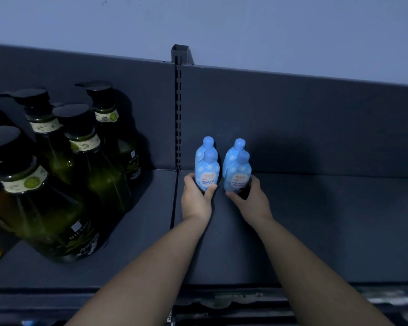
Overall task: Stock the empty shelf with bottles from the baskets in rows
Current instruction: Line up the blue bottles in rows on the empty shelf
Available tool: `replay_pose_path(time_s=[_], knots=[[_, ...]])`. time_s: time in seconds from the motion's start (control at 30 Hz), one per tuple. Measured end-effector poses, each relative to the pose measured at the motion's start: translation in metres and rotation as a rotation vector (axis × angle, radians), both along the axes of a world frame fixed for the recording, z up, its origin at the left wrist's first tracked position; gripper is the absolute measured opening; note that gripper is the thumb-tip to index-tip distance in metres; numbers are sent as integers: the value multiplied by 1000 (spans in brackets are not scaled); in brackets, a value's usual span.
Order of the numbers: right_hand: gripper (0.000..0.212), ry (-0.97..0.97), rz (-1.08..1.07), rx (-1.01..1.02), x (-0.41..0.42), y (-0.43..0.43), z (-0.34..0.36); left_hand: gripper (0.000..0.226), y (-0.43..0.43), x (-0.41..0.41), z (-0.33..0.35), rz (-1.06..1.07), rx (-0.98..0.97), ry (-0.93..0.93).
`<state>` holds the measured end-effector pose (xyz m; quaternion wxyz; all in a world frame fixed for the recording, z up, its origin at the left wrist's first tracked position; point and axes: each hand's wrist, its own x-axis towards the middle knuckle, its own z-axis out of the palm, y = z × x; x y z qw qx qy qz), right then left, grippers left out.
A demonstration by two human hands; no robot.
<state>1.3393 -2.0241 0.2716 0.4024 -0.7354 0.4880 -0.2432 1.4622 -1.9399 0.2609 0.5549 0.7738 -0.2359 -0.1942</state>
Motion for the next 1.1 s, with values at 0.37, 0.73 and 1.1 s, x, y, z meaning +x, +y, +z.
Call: replay_pose_path(time_s=[0.37,0.73,1.1], knots=[[87,236,31,-45,-52,21,7,79,30,8,-5,-128,-63,-45],[84,680,355,-475,-64,74,41,83,123,-6,23,-395,609,-828],[85,712,603,-699,-91,177,48,88,267,-86,26,-173,799,-841]])
